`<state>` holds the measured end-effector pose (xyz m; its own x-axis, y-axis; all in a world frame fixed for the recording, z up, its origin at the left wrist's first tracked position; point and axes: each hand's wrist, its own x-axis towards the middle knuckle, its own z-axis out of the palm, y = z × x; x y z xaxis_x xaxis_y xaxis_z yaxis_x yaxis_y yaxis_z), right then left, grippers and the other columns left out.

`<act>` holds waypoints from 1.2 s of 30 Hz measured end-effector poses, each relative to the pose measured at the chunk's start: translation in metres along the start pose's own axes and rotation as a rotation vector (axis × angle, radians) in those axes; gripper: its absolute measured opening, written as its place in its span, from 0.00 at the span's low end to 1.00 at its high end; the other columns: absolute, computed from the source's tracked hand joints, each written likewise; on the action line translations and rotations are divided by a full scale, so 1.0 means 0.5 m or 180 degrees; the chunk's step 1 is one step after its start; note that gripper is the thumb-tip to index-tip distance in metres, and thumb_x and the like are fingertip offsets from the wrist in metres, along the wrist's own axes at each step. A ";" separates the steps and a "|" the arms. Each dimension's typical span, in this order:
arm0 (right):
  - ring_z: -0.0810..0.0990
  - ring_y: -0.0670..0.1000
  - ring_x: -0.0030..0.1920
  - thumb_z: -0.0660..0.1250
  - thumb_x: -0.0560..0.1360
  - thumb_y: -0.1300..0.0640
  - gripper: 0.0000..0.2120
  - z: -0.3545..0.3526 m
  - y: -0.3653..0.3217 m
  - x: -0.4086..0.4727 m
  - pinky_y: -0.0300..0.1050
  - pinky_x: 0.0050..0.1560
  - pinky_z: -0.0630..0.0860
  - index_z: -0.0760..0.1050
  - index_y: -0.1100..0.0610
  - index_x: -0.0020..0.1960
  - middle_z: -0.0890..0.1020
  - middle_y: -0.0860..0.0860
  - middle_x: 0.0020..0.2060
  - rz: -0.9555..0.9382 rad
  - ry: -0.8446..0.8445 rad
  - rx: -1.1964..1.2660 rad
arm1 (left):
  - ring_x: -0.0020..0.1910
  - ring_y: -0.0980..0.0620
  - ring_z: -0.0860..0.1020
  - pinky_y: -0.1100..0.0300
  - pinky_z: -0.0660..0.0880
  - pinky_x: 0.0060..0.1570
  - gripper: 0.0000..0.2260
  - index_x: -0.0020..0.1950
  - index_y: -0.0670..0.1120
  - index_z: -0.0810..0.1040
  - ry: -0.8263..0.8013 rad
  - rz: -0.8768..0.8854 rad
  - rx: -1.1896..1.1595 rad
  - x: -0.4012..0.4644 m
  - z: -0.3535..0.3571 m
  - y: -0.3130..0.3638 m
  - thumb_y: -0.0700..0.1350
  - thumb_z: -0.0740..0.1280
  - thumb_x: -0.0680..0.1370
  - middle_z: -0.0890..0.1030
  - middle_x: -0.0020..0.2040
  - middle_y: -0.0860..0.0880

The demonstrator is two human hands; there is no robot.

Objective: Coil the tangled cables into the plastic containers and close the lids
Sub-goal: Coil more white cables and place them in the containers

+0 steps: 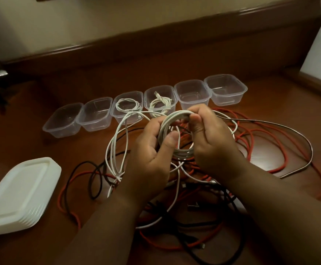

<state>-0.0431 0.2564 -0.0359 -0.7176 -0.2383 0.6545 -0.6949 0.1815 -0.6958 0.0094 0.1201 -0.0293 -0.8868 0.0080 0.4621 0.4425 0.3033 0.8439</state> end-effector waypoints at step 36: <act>0.65 0.46 0.27 0.51 0.85 0.52 0.16 -0.010 -0.010 0.017 0.40 0.26 0.68 0.70 0.57 0.45 0.68 0.50 0.30 0.1894 -0.0087 0.2784 | 0.38 0.55 0.79 0.57 0.78 0.39 0.02 0.50 0.58 0.77 0.1139 0.0276 -0.0005 0.009 -0.013 -0.015 0.51 0.65 0.81 0.80 0.40 0.53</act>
<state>-0.0460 0.2581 -0.0252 -0.9225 -0.3603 0.1386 0.0520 -0.4717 -0.8802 0.0031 0.1117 -0.0319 -0.7433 -0.3003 0.5977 0.5143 0.3148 0.7977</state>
